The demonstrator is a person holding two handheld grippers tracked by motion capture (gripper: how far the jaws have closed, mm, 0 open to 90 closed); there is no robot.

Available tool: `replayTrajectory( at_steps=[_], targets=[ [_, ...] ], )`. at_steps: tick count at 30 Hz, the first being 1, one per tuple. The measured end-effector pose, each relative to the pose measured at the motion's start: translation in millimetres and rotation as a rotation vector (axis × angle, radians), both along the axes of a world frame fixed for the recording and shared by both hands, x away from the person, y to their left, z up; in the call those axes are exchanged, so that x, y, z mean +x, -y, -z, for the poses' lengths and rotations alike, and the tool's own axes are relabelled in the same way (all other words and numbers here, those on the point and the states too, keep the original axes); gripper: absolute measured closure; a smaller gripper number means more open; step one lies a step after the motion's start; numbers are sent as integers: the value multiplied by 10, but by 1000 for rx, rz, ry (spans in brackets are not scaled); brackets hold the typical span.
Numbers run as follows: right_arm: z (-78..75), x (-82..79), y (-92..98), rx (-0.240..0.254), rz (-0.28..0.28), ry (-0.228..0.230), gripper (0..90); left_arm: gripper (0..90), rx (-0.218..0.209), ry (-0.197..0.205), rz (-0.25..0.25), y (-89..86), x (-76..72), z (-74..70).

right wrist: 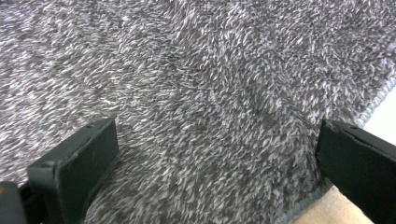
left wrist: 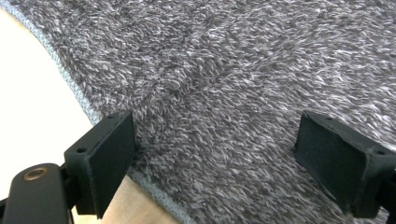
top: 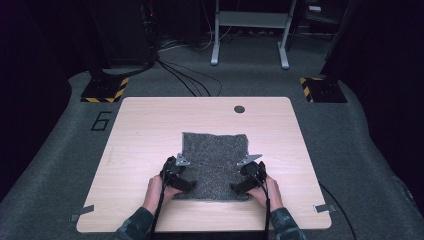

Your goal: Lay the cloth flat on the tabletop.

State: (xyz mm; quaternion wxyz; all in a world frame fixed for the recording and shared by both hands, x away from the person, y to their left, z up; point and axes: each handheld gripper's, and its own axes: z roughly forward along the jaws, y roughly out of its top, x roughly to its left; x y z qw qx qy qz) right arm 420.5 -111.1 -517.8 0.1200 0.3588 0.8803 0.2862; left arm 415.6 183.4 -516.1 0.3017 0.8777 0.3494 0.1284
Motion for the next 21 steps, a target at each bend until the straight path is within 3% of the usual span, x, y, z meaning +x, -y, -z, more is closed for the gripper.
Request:
replayTrajectory(
  at_steps=[10, 13, 16, 19, 20, 21],
  targets=[
    [3, -109, 15, 9, 11, -3, 0, 118, 0, 3, 6, 2, -133, 3],
    [4, -120, 29, 25, 11, -3, 0, 117, -4, -12, 14, -11, -142, -10],
    [-29, -104, 101, 88, 18, -23, 0, 92, -36, -6, -4, -61, -150, -78],
    [-105, -120, 137, 104, 23, -4, 0, 90, -89, 0, -20, -149, -138, -198],
    [-141, -147, 126, 114, 40, -17, 0, 90, -98, 9, -27, -179, -125, -239],
    [-170, -141, 128, 106, 18, 7, 0, 90, -107, 17, -33, -207, -106, -276]
  ],
)
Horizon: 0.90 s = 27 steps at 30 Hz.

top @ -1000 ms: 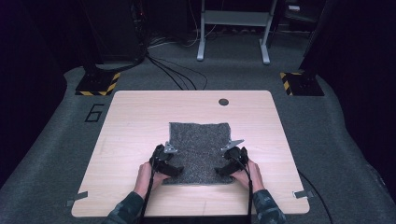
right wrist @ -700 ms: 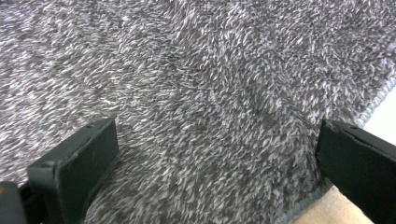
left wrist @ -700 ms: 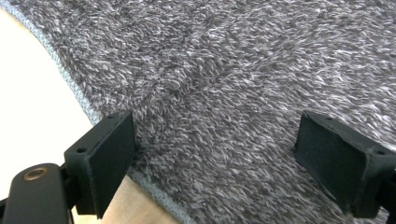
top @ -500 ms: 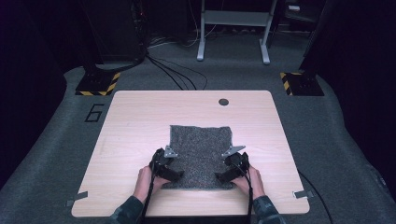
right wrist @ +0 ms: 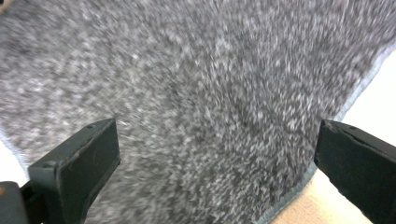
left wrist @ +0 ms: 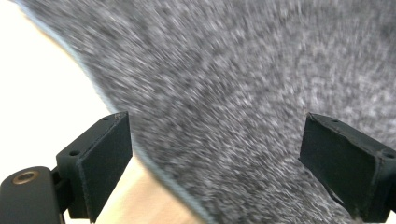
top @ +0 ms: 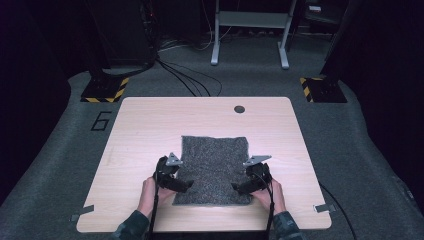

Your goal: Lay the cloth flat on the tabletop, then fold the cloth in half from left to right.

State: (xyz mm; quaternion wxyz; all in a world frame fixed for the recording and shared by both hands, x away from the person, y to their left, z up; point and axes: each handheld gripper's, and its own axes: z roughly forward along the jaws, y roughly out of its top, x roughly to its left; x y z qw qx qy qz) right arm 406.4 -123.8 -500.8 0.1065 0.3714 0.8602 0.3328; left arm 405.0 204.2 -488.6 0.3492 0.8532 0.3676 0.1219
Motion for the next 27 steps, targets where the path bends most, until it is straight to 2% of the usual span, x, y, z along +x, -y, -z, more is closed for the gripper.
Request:
replayTrajectory(
  at_steps=[5, 12, 14, 15, 18, 19, 26, 27],
  targets=[
    [-146, -45, -102, 18, -19, 16, 1, 89, -15, 6, -39, -128, 119, -106],
    [-265, -77, -312, 29, -64, 29, 4, 90, -24, -32, -68, -282, 367, -141],
    [-286, -88, -389, 37, -80, 37, 6, 90, -38, -49, -75, -320, 458, -143],
    [-295, -99, -433, 34, -82, 37, 6, 90, -34, -41, -81, -335, 496, -148],
    [-299, -120, -557, 42, -104, 35, 7, 92, -37, -50, -91, -354, 615, -164],
    [-299, -127, -598, 49, -110, 29, 8, 93, -32, -39, -98, -354, 650, -172],
    [-318, -177, -859, 35, -167, 34, 13, 102, -28, -36, -122, -374, 940, -223],
    [-321, -187, -903, 34, -169, 31, 14, 102, -37, -49, -124, -377, 988, -218]
  ],
)
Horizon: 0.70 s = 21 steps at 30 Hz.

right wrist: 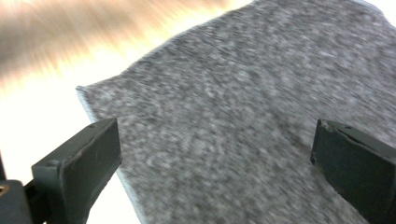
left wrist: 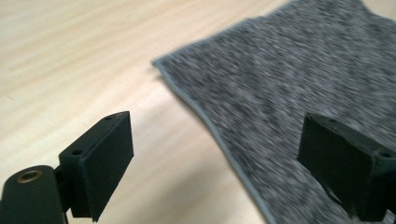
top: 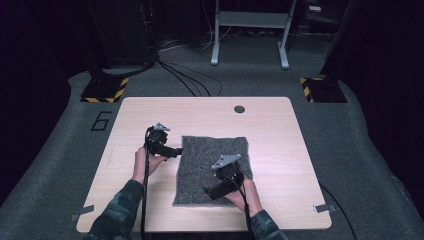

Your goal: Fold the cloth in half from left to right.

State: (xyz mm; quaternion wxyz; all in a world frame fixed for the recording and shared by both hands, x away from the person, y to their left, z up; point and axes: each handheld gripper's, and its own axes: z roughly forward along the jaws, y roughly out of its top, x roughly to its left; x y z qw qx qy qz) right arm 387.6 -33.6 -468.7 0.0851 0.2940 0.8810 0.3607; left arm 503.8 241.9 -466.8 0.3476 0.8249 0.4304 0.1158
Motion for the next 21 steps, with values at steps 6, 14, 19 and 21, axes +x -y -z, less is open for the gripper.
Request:
replayTrajectory(
  at_steps=[6, 14, 19, 21],
  targets=[
    [26, -64, -272, -21, -74, 5, 37, 138, 19, -4, -8, 81, 234, 47],
    [124, -229, -677, -42, -148, -9, 143, 185, 32, -18, -6, 276, 441, 208],
    [203, -326, -965, -60, -196, 13, 255, 231, 57, -6, -8, 340, 523, 268],
    [246, -363, -1065, -72, -202, 43, 308, 275, 57, -1, -10, 355, 554, 282]
  ],
)
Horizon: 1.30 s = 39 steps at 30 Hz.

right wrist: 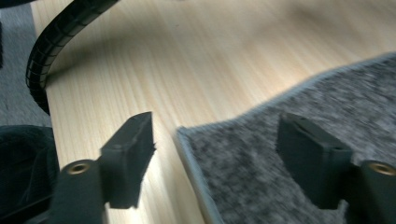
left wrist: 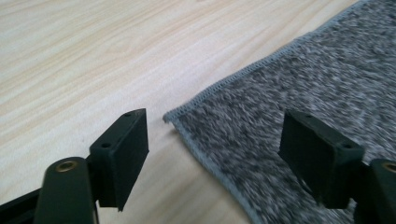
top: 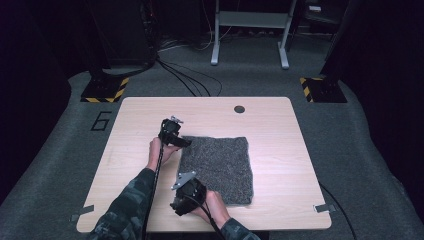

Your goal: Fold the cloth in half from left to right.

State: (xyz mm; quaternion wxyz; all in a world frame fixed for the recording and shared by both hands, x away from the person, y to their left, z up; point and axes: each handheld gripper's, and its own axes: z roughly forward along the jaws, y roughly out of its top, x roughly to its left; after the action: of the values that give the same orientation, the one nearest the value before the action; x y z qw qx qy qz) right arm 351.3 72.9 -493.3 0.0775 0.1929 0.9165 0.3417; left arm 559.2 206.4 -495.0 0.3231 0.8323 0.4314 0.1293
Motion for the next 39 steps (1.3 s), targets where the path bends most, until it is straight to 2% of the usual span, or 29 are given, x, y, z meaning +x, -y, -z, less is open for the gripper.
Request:
replayTrajectory(
  at_steps=[3, 4, 5, 9, 13, 17, 19, 21, 22, 24, 26, 27, 28, 30, 32, 33, 34, 35, 37, 39],
  targets=[
    [46, -3, -77, -36, 8, 12, 406, 325, 16, -5, -1, 32, 40, 4],
    [59, 2, -81, -43, 7, 2, 433, 344, 21, -1, 3, 40, 42, 3],
    [76, 1, -86, -32, 16, 11, 475, 357, 33, 3, 7, 49, 47, 4],
    [145, 1, -96, -56, 26, 3, 575, 449, 45, -11, 9, 59, 59, 41],
    [162, 6, -92, -44, 24, -16, 636, 526, 37, -23, 9, 65, 57, 103],
    [167, 13, -73, -29, 50, -34, 727, 593, 54, 1, 12, 84, 38, 110],
    [180, 11, -69, -8, 74, -29, 782, 642, 53, 2, 22, 83, 31, 110],
    [181, 16, -58, -11, 72, -27, 820, 692, 51, 17, 21, 79, 26, 119],
    [168, 17, -52, -25, 69, -42, 838, 720, 46, 15, 19, 75, 18, 121],
    [175, 0, -58, -14, 82, -35, 861, 786, 43, 20, 19, 75, 12, 126],
    [195, -16, -54, 1, 85, -9, 870, 824, 43, 23, 29, 82, 2, 128],
    [185, -21, -42, -7, 90, -25, 872, 839, 44, 28, 28, 90, -8, 131],
    [197, -22, -34, 7, 89, -24, 875, 848, 47, 31, 23, 101, -14, 131],
    [208, -34, -21, 21, 102, -17, 880, 856, 56, 35, 25, 110, -14, 126],
    [201, -37, 12, 21, 98, -31, 883, 861, 62, 33, 21, 112, -11, 115],
    [208, -36, 20, 34, 102, -19, 883, 862, 60, 30, 25, 110, -9, 109],
    [209, -37, 39, 53, 108, -29, 884, 862, 52, 32, 21, 105, -10, 104],
    [191, -46, 64, 52, 112, -54, 884, 863, 48, 30, 19, 100, -10, 99],
    [179, -53, 93, 81, 121, -52, 885, 863, 39, 29, 14, 86, -20, 76],
    [150, -54, 123, 85, 112, -48, 885, 864, 26, 27, 9, 78, -27, 44]
  ],
)
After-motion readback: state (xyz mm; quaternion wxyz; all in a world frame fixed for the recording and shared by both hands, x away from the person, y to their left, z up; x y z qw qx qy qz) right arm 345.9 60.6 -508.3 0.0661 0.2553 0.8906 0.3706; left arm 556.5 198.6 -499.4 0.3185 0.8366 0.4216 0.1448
